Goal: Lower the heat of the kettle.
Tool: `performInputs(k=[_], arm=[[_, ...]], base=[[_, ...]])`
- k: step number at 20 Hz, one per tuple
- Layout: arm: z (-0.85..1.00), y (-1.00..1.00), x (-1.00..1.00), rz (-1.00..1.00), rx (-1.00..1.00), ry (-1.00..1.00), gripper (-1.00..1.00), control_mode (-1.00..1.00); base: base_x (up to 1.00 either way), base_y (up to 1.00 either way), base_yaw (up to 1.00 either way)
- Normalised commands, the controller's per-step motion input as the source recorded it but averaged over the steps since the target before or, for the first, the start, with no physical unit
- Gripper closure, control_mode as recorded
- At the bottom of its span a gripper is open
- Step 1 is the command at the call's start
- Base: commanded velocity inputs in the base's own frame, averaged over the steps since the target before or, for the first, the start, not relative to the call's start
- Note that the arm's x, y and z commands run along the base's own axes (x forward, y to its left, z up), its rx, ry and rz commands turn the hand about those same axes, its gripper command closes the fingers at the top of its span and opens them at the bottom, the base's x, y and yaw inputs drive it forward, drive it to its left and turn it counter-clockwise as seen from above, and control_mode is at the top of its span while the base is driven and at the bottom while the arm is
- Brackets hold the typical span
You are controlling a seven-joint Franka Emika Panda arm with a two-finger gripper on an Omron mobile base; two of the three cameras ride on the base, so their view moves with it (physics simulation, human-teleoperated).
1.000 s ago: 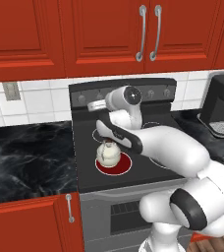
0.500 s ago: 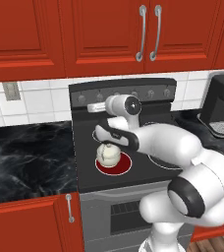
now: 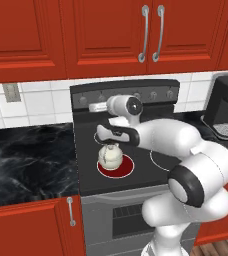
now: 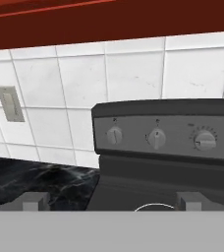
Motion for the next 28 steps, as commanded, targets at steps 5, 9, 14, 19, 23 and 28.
performInputs(k=[5,9,14,19,23,28], arm=[[-0.21,0.17,0.30,-0.01,0.00,-0.05,-1.00,-1.00],[-0.24,0.22,0.28,-0.03,0.00,-0.04,-1.00,-1.00],[-0.01,0.14,0.31,-0.03,0.00,0.00,-1.00,-1.00],[0.06,0.13,0.24,-0.03,0.00,0.02,-1.00,-1.00],[0.10,0.19,0.15,-0.02,0.00,0.08,-1.00,-1.00],[0.07,0.21,0.13,-0.01,0.00,0.10,-1.00,-1.00]], base=[[0.00,0.00,0.00],[0.00,0.00,0.00],[0.00,0.00,0.00],[0.00,0.00,0.00],[0.00,0.00,0.00],[0.00,0.00,0.00]])
